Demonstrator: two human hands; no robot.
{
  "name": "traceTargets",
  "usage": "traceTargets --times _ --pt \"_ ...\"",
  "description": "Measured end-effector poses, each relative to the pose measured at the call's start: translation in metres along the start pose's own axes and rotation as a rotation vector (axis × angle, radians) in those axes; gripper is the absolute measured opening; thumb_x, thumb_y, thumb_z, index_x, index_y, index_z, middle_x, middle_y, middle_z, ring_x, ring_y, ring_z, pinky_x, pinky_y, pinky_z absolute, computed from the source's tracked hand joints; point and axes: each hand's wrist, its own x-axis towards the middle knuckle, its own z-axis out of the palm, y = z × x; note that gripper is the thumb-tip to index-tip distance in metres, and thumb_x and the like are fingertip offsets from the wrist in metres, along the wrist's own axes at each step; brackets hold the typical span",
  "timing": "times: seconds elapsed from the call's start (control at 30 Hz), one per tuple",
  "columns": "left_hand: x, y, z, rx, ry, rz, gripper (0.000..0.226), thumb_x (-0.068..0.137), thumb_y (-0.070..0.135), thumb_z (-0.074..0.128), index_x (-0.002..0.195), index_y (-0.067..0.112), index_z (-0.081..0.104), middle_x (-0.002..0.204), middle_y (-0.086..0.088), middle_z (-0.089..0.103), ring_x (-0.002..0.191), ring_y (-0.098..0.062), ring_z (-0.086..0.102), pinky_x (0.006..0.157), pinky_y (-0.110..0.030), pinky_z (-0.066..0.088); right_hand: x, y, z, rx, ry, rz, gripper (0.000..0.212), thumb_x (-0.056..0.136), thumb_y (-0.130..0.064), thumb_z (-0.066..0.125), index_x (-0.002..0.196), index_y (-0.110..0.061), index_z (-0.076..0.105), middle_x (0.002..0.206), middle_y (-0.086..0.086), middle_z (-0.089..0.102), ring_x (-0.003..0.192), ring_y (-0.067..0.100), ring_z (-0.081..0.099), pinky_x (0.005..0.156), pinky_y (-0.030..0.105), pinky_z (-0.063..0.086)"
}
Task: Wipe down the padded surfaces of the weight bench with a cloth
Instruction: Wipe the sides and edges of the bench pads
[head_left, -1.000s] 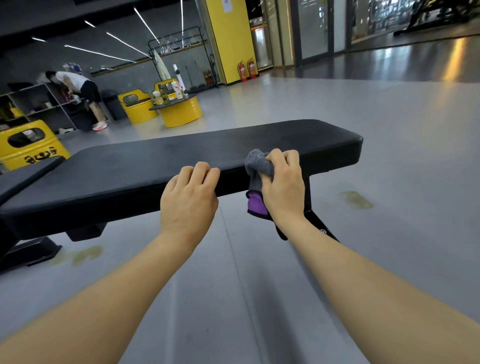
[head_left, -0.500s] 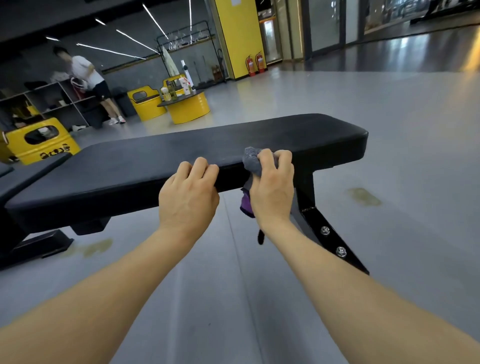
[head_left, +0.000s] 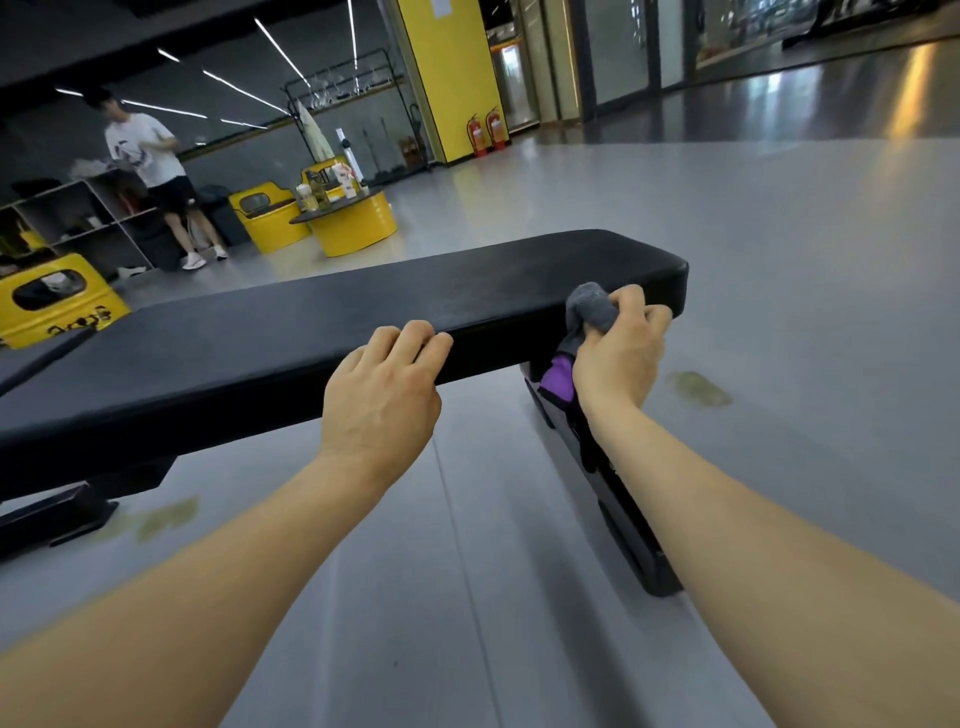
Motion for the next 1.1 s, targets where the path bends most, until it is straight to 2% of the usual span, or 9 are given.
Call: traceTargets --times 0.13,0.27,0.37,0.43,0.57,0.7,0.83,0.93,1.1 --pt "0.001 0.001 0.002 0.0 -0.014 0.022 0.043 0.063 0.0 0.073 0.104 0.012 0.065 0.1 -0.001 0.063 0.081 -0.025 0.059 0.061 -0.028 0.046 0.01 0.004 -0.005 0.009 0.069 0.109 0.015 0.091 -0.012 0.052 0.106 -0.014 0.053 0.118 0.009 0.041 0.099 0.033 0.05 0.066 0.031 0.034" --pt "0.001 0.001 0.002 0.012 -0.019 0.049 0.041 0.063 -0.001 0.071 0.102 0.011 0.064 0.097 0.001 0.063 0.08 -0.023 0.057 0.061 -0.028 0.045 0.04 0.014 -0.023 0.063 0.177 0.347 0.025 0.095 -0.014 0.044 0.119 -0.015 0.052 0.133 0.006 0.035 0.114 0.031 0.04 0.073 0.027 0.031" --pt "0.004 0.002 0.0 0.048 -0.04 0.052 0.037 0.065 0.004 0.072 0.1 0.012 0.064 0.094 0.002 0.062 0.078 -0.021 0.057 0.056 -0.024 0.041 0.041 0.016 -0.019 0.111 0.116 0.277 0.041 0.092 -0.004 0.043 0.128 -0.019 0.052 0.135 0.001 0.037 0.116 0.027 0.042 0.074 0.013 0.027" --pt "0.005 0.004 -0.003 0.063 -0.069 0.051 0.036 0.065 0.007 0.073 0.1 0.012 0.064 0.093 0.003 0.061 0.079 -0.02 0.057 0.051 -0.022 0.035 0.031 0.014 -0.014 0.137 0.099 0.249 0.046 0.088 0.002 0.043 0.128 -0.019 0.053 0.132 0.001 0.04 0.111 0.027 0.047 0.072 0.01 0.026" --pt "0.006 0.005 -0.006 0.059 -0.112 0.037 0.035 0.065 0.006 0.073 0.098 0.013 0.063 0.093 0.004 0.06 0.08 -0.02 0.057 0.042 -0.022 0.028 0.007 0.007 -0.013 0.175 0.023 0.142 0.037 0.085 0.004 0.047 0.116 -0.012 0.059 0.123 0.006 0.049 0.097 0.014 0.051 0.073 0.008 0.027" --pt "0.006 0.006 -0.006 0.016 -0.111 0.016 0.039 0.061 0.005 0.076 0.097 0.013 0.063 0.093 0.004 0.06 0.081 -0.02 0.057 0.041 -0.021 0.027 -0.018 -0.006 -0.007 0.204 -0.082 0.079 0.03 0.087 0.0 0.049 0.113 -0.011 0.061 0.121 0.005 0.051 0.102 0.019 0.054 0.076 0.011 0.03" --pt "-0.001 0.0 -0.004 -0.048 -0.091 0.029 0.05 0.058 0.008 0.078 0.106 0.013 0.064 0.103 0.003 0.062 0.086 -0.02 0.06 0.058 -0.022 0.045 -0.043 -0.019 0.0 0.194 -0.172 0.004 0.027 0.088 -0.001 0.052 0.113 -0.009 0.061 0.118 0.006 0.051 0.101 0.019 0.054 0.078 0.012 0.033" --pt "-0.002 -0.007 -0.003 -0.119 -0.089 0.049 0.05 0.058 0.007 0.077 0.106 0.013 0.065 0.104 0.002 0.063 0.087 -0.021 0.061 0.065 -0.024 0.048 -0.06 -0.028 0.003 0.164 -0.279 -0.06 0.027 0.088 -0.004 0.055 0.115 -0.01 0.061 0.116 0.005 0.053 0.097 0.012 0.052 0.077 0.011 0.034" --pt "-0.003 -0.022 -0.012 -0.283 -0.12 -0.075 0.042 0.064 0.004 0.07 0.105 0.013 0.063 0.101 0.0 0.062 0.085 -0.023 0.061 0.059 -0.026 0.043 -0.08 -0.047 0.008 0.105 -0.476 -0.096 0.026 0.089 -0.02 0.058 0.114 -0.02 0.063 0.112 0.0 0.059 0.1 0.014 0.057 0.088 0.03 0.049"
